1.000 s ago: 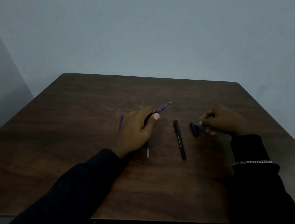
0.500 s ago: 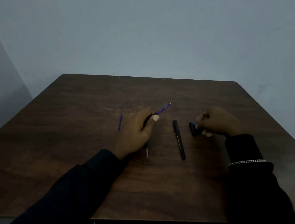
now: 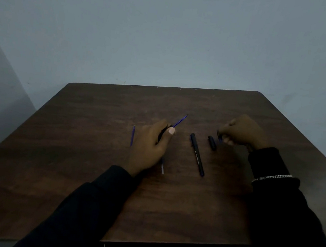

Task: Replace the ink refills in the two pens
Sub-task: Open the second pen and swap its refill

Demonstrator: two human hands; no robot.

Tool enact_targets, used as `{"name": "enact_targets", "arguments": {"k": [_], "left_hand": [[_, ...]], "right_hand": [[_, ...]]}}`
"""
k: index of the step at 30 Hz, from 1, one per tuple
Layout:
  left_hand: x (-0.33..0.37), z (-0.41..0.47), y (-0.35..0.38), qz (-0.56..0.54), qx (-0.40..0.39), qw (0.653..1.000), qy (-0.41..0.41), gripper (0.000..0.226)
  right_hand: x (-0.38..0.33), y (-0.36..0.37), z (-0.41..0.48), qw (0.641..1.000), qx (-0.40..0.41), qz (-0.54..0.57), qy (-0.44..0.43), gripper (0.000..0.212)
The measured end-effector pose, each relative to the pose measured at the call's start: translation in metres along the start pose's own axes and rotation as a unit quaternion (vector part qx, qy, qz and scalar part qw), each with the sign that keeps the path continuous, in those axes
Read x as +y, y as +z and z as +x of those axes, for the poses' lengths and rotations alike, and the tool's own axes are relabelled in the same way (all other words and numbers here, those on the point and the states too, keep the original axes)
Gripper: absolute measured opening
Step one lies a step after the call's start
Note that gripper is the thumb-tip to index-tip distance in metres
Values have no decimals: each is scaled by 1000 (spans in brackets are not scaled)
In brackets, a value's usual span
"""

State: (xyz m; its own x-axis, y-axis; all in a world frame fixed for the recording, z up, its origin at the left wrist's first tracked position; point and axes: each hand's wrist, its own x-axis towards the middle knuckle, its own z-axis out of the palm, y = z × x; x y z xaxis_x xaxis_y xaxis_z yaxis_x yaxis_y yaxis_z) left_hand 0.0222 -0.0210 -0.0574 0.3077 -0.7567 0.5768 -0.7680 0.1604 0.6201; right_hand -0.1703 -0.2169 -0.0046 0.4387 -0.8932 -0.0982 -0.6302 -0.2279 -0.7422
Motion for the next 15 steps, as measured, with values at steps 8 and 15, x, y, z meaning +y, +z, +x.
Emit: {"name": "enact_targets", "arguments": {"k": [8,15], "left_hand": [[-2,0,0,0,-3,1000,-9,43],[2,-1,-2,9,-6,1000,-1,39]], "right_hand": [[-9,2,-10,982,-67,179,9,20],[-20,6,-21,939,-107,317,-78,16]]}}
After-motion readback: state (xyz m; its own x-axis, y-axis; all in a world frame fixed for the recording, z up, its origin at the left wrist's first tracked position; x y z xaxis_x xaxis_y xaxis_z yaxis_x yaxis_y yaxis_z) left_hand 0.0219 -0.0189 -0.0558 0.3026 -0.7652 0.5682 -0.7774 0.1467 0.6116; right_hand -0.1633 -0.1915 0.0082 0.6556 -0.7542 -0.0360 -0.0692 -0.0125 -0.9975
